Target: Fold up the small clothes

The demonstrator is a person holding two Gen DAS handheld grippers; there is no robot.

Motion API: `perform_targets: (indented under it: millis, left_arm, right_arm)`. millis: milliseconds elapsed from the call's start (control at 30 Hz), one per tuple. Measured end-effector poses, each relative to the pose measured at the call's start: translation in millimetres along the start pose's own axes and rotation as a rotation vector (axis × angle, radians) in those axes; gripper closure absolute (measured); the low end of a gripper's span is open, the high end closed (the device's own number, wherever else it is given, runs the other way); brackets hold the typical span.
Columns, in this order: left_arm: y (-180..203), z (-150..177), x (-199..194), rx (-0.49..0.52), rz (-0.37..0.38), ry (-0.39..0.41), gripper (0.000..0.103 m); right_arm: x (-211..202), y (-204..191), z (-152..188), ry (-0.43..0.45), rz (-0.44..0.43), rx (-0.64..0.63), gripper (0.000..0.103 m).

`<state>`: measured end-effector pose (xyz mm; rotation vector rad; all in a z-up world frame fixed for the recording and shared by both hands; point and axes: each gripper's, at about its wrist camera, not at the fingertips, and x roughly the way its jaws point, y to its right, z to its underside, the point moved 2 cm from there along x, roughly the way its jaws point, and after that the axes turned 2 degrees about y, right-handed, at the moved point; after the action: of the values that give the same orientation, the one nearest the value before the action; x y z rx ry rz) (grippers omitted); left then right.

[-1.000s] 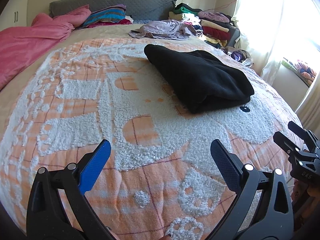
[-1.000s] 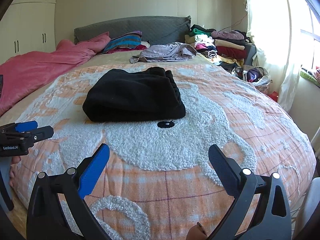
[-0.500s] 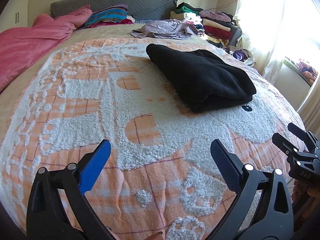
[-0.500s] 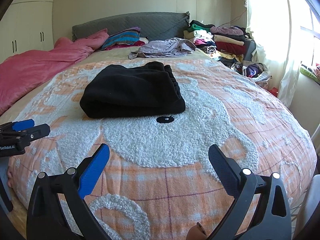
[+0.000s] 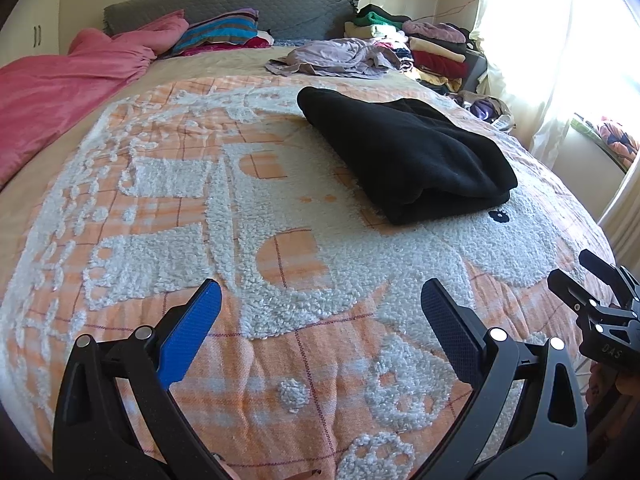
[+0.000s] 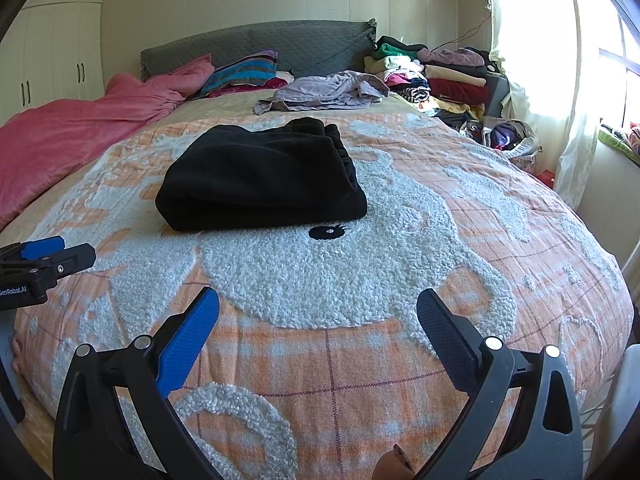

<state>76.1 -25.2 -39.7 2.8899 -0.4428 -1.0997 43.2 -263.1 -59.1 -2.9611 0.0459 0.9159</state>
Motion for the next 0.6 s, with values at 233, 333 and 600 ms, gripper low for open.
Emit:
perform_targets:
  millis: [233, 333, 600]
  left_arm:
    - [-0.2, 0.1, 0.2, 0.001, -0.002, 0.0, 0.01]
    - [-0.3, -0.1, 0.4, 0.002, -0.005, 0.0, 0.01]
    - [-2.2, 0.0, -0.1, 0.004, -0.009, -0.001, 0.01]
  right_arm:
    - [0.3, 0.7, 0.6, -0.008, -0.005, 0.004, 0.005]
    - [0.3, 1.1, 0.7, -0.007, -0.004, 0.007, 0.005]
    - [-0.2, 1.8, 1.8, -0.005, -0.007, 0.009, 0.005]
